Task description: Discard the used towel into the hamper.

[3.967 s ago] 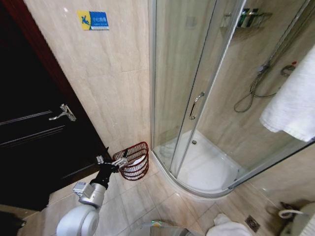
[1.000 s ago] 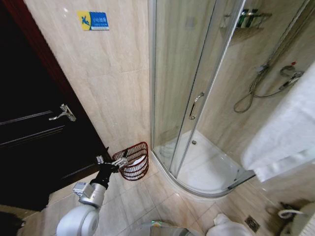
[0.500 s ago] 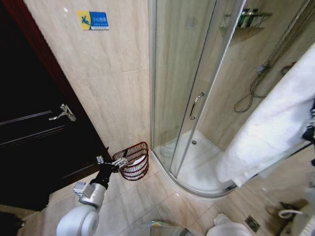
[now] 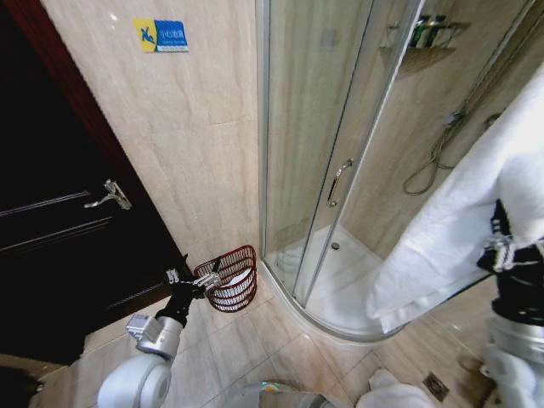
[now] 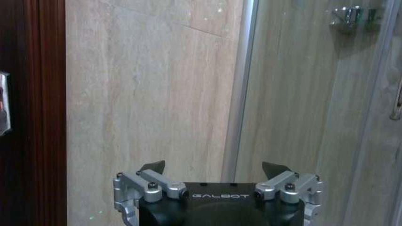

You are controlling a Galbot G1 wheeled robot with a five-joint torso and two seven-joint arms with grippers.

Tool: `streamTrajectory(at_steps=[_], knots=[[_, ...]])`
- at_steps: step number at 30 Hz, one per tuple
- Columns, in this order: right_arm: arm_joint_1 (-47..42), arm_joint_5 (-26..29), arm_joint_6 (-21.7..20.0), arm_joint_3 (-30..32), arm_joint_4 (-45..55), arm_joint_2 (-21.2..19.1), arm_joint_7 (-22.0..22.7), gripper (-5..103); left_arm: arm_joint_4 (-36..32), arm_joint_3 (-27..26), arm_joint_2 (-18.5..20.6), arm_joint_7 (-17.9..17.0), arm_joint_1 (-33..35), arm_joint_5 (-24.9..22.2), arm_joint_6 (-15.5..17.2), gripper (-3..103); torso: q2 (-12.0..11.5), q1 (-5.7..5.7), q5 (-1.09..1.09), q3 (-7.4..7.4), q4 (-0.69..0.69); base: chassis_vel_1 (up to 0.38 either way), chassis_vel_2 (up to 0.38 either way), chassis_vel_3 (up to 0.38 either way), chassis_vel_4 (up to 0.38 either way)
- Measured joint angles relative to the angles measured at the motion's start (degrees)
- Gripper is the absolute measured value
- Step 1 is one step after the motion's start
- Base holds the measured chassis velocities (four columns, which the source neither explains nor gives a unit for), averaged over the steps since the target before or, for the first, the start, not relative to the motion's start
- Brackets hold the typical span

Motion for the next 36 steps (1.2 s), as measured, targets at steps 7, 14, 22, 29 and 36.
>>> streamTrajectory(at_steps=[7,14,22,29,36], knots=[[-2.5,-2.7,4.6,-2.0,-3.5,2.1,0.8,9,0.0,0.0,0.0,0.0,0.0,0.0,0.0,100,0.0,0.0,0.02,0.0,-0.01,0.0,0.0,0.0,0.0],[-4.8,-5.8,7.9,-3.3,0.7,4.0,3.5,9,0.0,0.0,0.0,0.0,0.0,0.0,0.0,100,0.0,0.0,-0.01,0.0,-0.01,0.0,0.0,0.0,0.0],[-3.2,-7.0,6.8,-2.0,4.2,3.3,5.9,9,0.0,0.0,0.0,0.0,0.0,0.0,0.0,100,0.0,0.0,0.07,0.01,-0.01,0.0,0.0,0.0,0.0],[-2.4,-6.6,3.9,-0.4,5.8,2.3,8.8,9,0.0,0.0,0.0,0.0,0.0,0.0,0.0,100,0.0,0.0,0.03,0.0,-0.01,0.0,0.0,0.0,0.0],[-1.0,-3.8,-2.3,0.7,9.9,0.8,13.7,9,0.0,0.0,0.0,0.0,0.0,0.0,0.0,100,0.0,0.0,-0.01,-0.01,0.0,0.0,0.0,0.0,0.0]])
